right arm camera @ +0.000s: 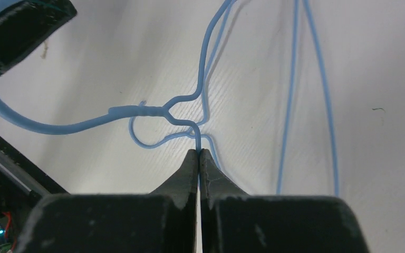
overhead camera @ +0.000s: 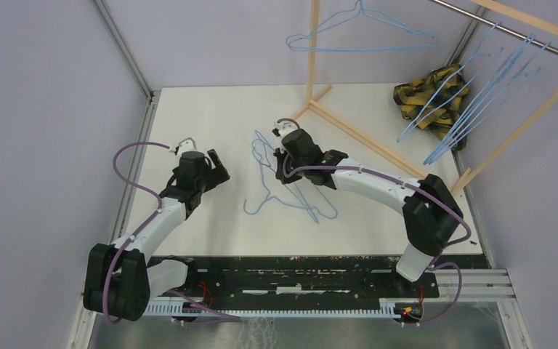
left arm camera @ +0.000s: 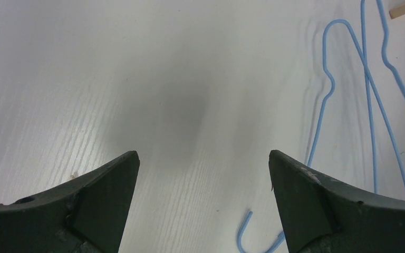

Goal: Organize the hangers

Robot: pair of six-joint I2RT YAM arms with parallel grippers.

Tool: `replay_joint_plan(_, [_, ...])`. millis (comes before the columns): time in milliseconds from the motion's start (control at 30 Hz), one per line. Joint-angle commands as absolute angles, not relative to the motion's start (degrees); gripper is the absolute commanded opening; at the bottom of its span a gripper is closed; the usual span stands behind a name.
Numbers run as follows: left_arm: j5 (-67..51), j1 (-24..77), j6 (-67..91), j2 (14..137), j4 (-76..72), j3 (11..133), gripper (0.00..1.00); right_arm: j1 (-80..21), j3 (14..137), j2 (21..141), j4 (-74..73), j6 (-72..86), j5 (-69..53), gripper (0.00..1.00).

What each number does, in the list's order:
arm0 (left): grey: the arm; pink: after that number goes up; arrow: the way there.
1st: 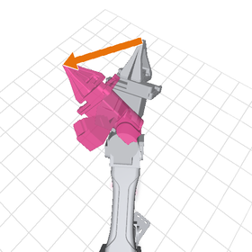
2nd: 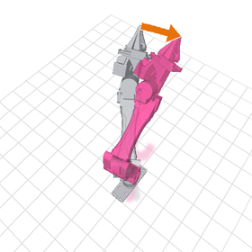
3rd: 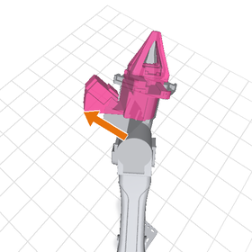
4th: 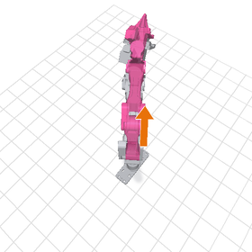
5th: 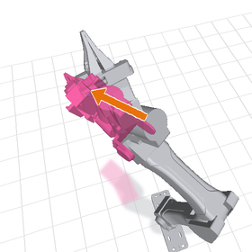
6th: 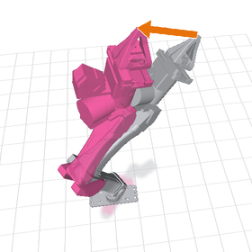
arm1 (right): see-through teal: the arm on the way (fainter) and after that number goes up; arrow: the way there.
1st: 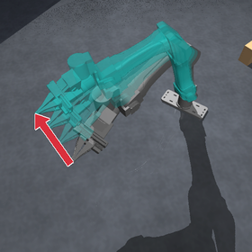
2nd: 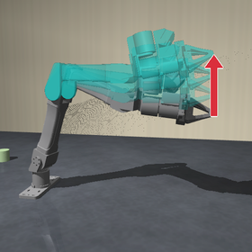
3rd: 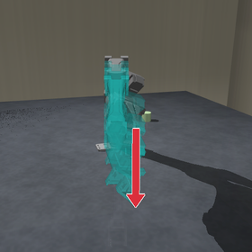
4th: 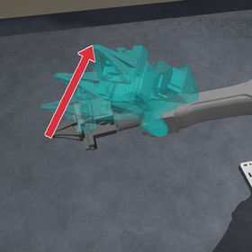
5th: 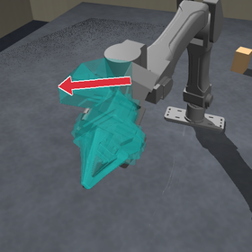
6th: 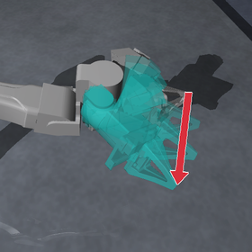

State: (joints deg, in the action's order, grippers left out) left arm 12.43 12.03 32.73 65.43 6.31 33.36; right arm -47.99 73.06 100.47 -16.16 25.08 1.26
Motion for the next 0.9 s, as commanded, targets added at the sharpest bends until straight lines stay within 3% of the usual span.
replay_joint_plan(0, [13.7, 12.2, 33.8, 64.2, 4.7, 34.5, 0.99, -47.2, 70.2, 92.5, -16.8, 25.7, 0.8, 0.01])
replay_joint_plan(233, [13.0, 12.1, 33.9, 64.4, 4.4, 34.5, 0.99, -46.8, 69.1, 83.9, -16.6, 28.2, 3.3, 0.01])
replay_joint_plan(667, [12.9, 12.1, 33.9, 63.5, 4.7, 34.4, 1.00, -46.8, 67.8, 73.2, -24.8, 22.4, 30.6, 0.01])
replay_joint_plan(867, [12.9, 12.1, 33.9, 63.9, 5.0, 34.6, 0.99, -46.8, 68.6, 70.8, -26.9, 24.2, 28.5, 0.01])
